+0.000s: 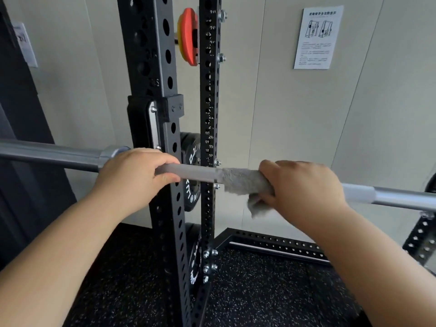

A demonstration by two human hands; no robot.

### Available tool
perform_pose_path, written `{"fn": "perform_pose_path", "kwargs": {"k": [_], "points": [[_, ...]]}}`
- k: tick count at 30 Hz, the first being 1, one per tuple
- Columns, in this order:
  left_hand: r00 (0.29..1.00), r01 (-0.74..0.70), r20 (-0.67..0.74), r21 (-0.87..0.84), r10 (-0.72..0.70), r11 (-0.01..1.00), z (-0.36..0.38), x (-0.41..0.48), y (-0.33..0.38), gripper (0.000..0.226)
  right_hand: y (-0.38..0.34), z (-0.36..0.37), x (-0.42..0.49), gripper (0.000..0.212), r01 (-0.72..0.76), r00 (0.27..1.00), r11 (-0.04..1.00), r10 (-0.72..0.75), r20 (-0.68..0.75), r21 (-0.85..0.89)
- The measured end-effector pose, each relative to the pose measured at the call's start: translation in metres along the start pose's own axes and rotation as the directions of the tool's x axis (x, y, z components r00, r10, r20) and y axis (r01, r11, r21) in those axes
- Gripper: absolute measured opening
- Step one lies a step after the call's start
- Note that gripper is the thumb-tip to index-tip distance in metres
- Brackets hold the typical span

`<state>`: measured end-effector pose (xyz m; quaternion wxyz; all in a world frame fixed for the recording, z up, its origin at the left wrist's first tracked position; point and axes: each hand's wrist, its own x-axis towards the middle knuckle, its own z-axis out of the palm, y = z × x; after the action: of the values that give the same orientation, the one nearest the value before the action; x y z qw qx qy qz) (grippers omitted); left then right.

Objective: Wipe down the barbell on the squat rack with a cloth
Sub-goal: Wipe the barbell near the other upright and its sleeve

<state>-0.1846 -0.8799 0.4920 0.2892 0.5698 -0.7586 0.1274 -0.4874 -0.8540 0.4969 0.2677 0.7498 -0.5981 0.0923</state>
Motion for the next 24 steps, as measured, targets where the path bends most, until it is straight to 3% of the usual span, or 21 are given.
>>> {"fn": "perform_pose_path", "kwargs": {"k": [4,6,9,13,15,19,21,24], "points": [[0.999,0.028,0.026,0.014,-0.028,1.000,0.000,0.000,0.005,0.009,0.053,-0.007,-0.029,0.043,-0.191,0.980,0.982,0.191,0.059,-0.011],[0.997,0.057,0.045,0.014,-0.058,0.998,-0.002,0.001,0.006,0.009,0.057,-0.010,-0.030,0.046,-0.223,0.968,0.975,0.218,0.126,0.022],[0.994,0.081,0.073,0.020,-0.082,0.997,-0.003,0.003,0.009,0.008,0.039,-0.010,-0.018,0.055,-0.195,0.977,0.980,0.191,0.092,0.042],[0.994,0.093,0.047,0.030,-0.094,0.995,-0.001,0.002,0.008,0.011,0.022,-0.001,-0.013,0.038,0.003,1.000,1.000,-0.003,0.003,0.023],[0.994,0.097,0.041,0.037,-0.098,0.995,-0.001,0.001,0.007,0.013,0.044,-0.005,-0.023,0.044,-0.046,0.998,0.999,0.044,0.047,0.024],[0.989,0.128,0.076,0.008,-0.128,0.992,-0.001,0.002,0.013,0.013,0.091,-0.015,-0.044,0.054,-0.280,0.949,0.960,0.279,0.148,-0.018],[0.985,0.143,0.093,-0.005,-0.142,0.990,-0.001,0.004,0.015,0.013,0.084,-0.019,-0.038,0.050,-0.280,0.942,0.960,0.275,0.194,-0.002],[0.987,0.143,0.080,-0.031,-0.140,0.989,-0.002,0.001,0.014,0.012,0.042,-0.018,-0.017,0.033,-0.160,0.965,0.987,0.159,0.210,-0.011]]}}
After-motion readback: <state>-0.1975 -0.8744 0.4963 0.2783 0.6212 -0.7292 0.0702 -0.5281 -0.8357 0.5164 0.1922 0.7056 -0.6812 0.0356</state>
